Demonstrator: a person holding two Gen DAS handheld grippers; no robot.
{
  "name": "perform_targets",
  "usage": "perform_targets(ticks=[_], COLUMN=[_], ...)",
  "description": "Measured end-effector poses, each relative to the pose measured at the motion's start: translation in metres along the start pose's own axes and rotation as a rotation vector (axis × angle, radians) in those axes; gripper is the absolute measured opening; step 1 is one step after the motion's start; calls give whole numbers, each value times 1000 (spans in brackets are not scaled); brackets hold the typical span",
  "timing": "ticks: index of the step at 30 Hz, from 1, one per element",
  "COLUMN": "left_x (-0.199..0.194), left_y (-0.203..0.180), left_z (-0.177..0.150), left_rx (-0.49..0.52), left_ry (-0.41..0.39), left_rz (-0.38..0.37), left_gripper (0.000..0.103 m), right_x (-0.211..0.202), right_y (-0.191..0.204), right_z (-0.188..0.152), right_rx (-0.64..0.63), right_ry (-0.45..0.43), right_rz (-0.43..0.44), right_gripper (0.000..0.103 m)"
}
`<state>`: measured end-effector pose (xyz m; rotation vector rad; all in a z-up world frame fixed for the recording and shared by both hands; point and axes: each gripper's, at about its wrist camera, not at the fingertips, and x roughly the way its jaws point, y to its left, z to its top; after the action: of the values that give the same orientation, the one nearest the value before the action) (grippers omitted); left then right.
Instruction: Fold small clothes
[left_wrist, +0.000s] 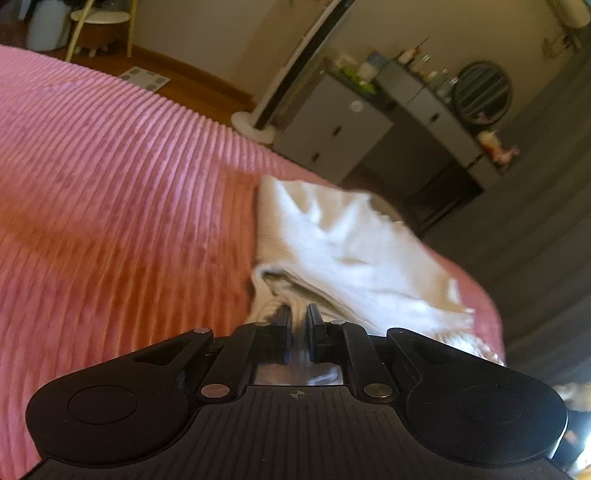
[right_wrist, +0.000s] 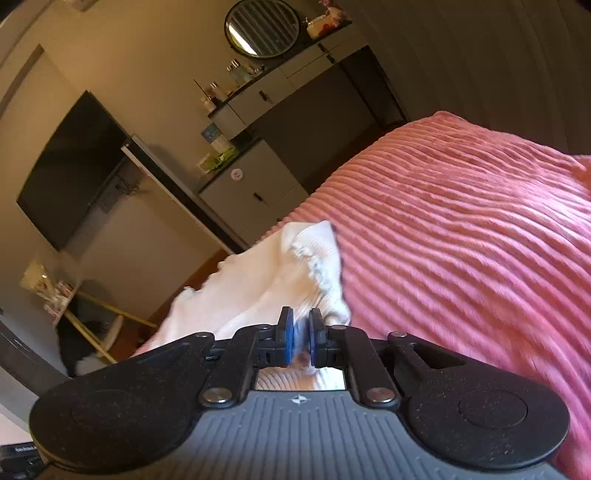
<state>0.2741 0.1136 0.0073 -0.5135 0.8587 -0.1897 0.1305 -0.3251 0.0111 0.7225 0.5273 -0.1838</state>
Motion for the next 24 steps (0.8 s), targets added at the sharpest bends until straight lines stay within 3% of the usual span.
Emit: perform_targets(ticks=[4,6,7,10,12,14,16,17,21,24], left_x=[35,38,36,25,13,1,-4,-1,25,41], left_y=[6,14,18,28,32,32,33,30,13,8], left_z=[-6,-9,-11,-14,-16,-16,-15,-14,-16,-14], left_rx=[47,71,79,113,125,116,117,137,279,284], left_ry=[-2,-27,-46,-95,-128,-160,-143,-113,-80,-34], left_rz=[94,123,121,118,94,8,-112,-128,35,8], left_gripper=[15,34,39,39,39,42,64,68,67,62], right_x=[23,21,19,17,19,22,26,27,38,44], right_y=[-12,-20,-23,-24,-20,-16,-11,-8,1,9], right_z=[2,2,2,-4,-10,-14,-14,-15,-16,-18], right_rx=[-87,-105,-122,-215,-259,-274,-269,-265,-282,-325], right_ry=[6,-15,-18,11,51,68,79,82,118,144], right_rz=[-42,-35,-27,23,72,97,121,123,102,86], right_gripper=[20,30,34,46,60,62,64,66,66,65])
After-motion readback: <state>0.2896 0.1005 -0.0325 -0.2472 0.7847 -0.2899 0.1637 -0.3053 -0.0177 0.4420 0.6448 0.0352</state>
